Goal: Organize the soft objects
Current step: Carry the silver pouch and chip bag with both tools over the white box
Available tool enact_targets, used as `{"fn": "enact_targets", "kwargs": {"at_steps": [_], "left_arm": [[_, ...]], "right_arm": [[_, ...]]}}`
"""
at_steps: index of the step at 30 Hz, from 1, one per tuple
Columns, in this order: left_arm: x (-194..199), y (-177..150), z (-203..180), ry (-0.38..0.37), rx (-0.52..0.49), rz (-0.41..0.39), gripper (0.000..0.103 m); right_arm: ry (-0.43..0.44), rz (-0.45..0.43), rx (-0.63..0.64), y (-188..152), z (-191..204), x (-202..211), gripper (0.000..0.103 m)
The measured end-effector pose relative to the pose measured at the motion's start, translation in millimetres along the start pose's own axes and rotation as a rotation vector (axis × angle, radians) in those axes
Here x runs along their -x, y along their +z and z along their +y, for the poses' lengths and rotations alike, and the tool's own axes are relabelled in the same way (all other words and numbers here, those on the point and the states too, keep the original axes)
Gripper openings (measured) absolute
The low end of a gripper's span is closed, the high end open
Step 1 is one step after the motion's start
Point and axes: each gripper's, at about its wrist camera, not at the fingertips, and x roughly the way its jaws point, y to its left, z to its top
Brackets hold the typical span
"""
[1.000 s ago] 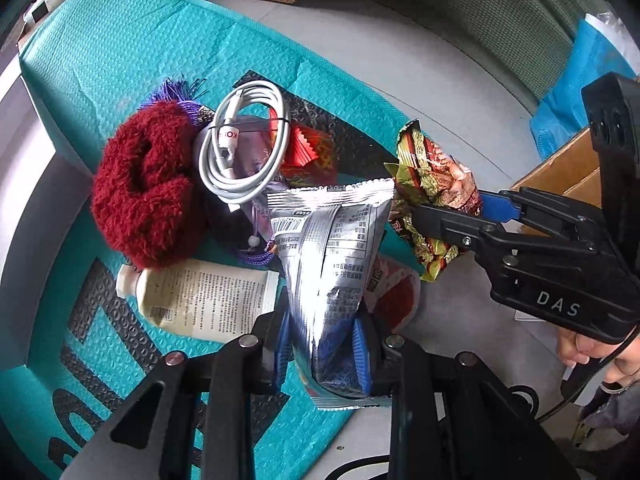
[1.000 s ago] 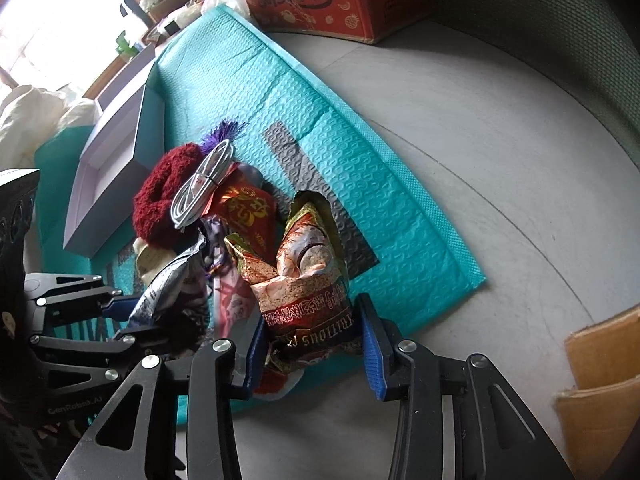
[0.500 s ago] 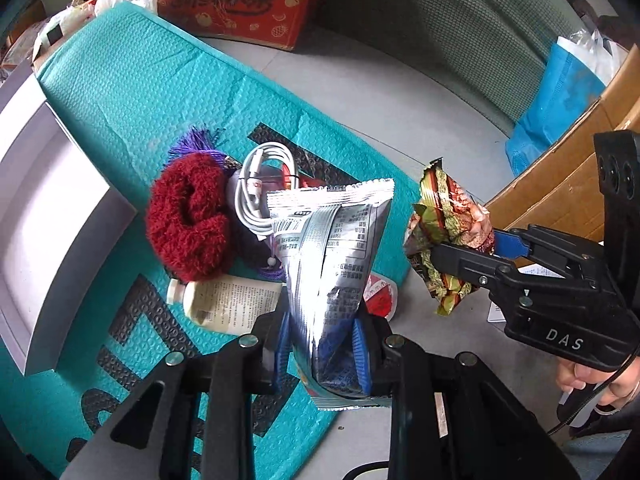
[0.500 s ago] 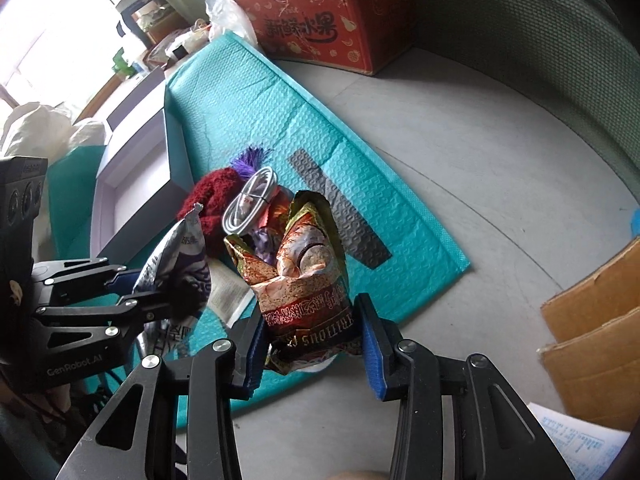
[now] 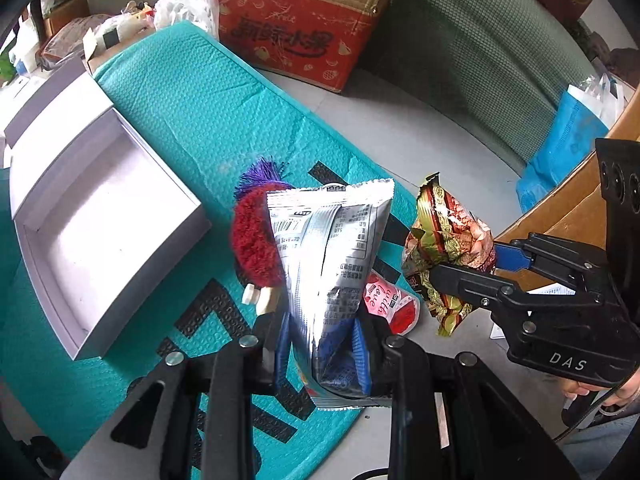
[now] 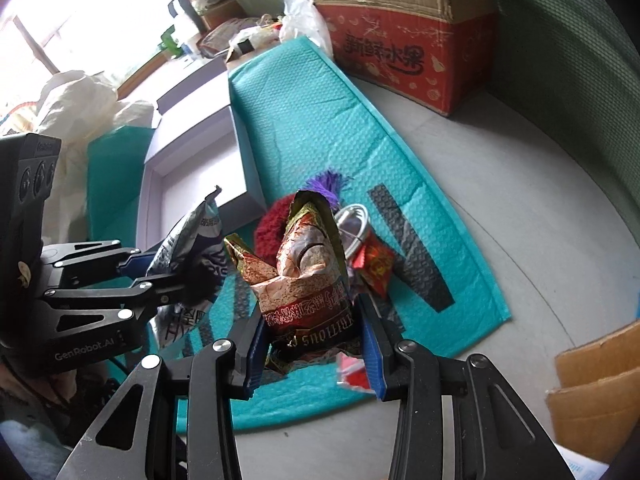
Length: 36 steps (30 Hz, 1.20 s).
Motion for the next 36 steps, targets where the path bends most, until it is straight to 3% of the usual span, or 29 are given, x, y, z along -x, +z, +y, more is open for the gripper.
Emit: {"fn": "enact_targets", "kwargs": {"at_steps": [20, 29, 36], "left_arm": [[82.0, -3.0, 52.0, 0.08, 0.111, -0.148, 0.026], [93.9, -6.1, 72.9, 0.157, 0.116, -0.175, 0.026], [84.5, -16.5, 98.4, 0.208, 0.194, -0.206, 0.026]], "right_arm": [[0.06, -0.051, 0.242, 58.8, 94.6, 7.0, 0.04], [0.13, -0.052, 0.273, 64.7, 116.1, -15.9, 0.04], [0.17, -0.04, 0.318, 69.8, 129.7, -40.0, 0.04]]}}
